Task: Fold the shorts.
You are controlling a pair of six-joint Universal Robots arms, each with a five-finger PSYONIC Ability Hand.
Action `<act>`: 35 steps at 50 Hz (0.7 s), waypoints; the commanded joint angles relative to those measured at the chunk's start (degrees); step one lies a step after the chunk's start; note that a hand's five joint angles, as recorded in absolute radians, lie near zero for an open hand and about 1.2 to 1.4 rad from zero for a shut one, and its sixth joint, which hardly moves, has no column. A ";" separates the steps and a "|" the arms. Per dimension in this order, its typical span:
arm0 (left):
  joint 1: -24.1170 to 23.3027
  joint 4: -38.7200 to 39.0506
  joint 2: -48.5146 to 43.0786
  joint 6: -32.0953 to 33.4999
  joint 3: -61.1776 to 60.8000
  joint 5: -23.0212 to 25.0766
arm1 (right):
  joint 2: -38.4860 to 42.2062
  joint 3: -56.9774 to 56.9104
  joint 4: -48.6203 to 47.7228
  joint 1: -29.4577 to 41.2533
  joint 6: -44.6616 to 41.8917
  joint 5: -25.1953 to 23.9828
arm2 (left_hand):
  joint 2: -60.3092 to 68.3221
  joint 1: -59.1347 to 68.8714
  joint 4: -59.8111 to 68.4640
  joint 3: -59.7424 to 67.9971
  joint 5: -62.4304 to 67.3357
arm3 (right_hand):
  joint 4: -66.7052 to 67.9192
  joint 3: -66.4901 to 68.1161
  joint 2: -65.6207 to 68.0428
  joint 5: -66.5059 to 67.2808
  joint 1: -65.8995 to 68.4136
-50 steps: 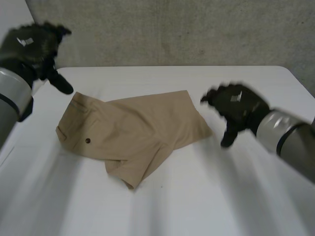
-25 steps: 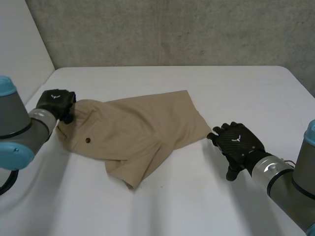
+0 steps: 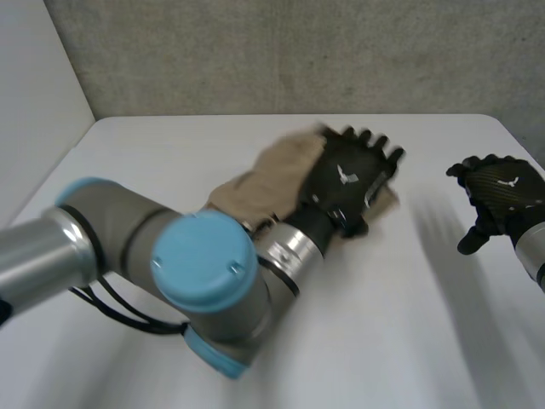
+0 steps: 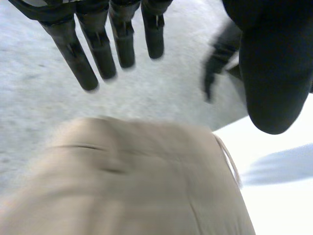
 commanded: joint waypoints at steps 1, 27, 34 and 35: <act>-2.00 -1.15 1.82 6.02 -1.11 -1.24 | -1.91 0.36 0.06 -0.66 0.04 -0.36 | -7.63 -4.72 -8.07 -8.17 -7.71 | -3.51 -2.46 -2.72 -3.50 -1.78; 25.31 -17.22 19.95 1.21 -14.22 -6.90 | 10.82 -29.33 27.56 15.94 9.62 -4.93 | -4.44 -1.52 -4.87 -4.98 -4.51 | -3.51 -2.46 -2.72 -3.50 -1.78; 30.78 -23.20 10.01 -2.32 -5.61 4.28 | 22.93 -42.85 32.05 18.06 10.33 -0.11 | -1.41 1.51 -1.84 -1.95 -1.49 | -3.51 -2.46 -2.72 -3.50 -1.78; 31.05 -25.38 7.22 -2.23 -2.90 5.51 | 24.00 -43.92 32.23 18.23 10.33 0.34 | -0.91 2.01 -1.34 -1.45 -0.99 | -3.51 -2.46 -2.72 -3.50 -1.78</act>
